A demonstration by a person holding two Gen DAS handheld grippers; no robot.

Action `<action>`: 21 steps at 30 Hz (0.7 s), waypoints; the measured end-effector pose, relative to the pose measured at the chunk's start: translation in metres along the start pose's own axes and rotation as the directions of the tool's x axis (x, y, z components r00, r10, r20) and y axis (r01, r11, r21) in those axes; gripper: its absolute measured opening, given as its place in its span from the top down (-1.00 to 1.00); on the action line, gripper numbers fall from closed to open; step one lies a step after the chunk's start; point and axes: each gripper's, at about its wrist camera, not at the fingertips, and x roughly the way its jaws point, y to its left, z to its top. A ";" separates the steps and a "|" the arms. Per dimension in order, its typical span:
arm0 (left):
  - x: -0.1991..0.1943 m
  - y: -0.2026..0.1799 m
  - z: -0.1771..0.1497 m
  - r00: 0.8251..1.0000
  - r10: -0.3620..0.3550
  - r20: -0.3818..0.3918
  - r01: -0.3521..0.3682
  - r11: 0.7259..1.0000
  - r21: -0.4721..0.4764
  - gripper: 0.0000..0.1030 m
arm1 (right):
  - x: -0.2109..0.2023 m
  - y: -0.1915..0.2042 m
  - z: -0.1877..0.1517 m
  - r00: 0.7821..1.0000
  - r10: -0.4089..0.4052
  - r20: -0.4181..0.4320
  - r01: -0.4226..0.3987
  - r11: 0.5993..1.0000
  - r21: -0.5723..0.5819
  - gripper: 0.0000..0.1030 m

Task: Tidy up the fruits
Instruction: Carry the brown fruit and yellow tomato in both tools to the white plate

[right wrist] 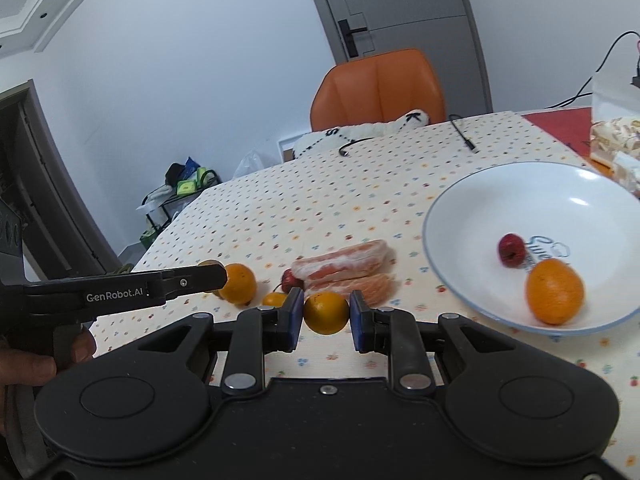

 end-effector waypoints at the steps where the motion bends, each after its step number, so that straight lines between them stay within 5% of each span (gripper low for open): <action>1: 0.001 -0.003 0.000 1.000 -0.005 0.000 0.005 1.000 0.004 0.56 | -0.002 -0.002 0.000 1.000 -0.005 0.003 0.005 1.000 0.002 0.55; 21: 0.019 -0.050 0.012 0.996 -0.094 0.011 0.093 0.994 0.062 0.56 | -0.037 -0.040 0.006 0.994 -0.093 0.058 0.091 0.995 0.042 0.55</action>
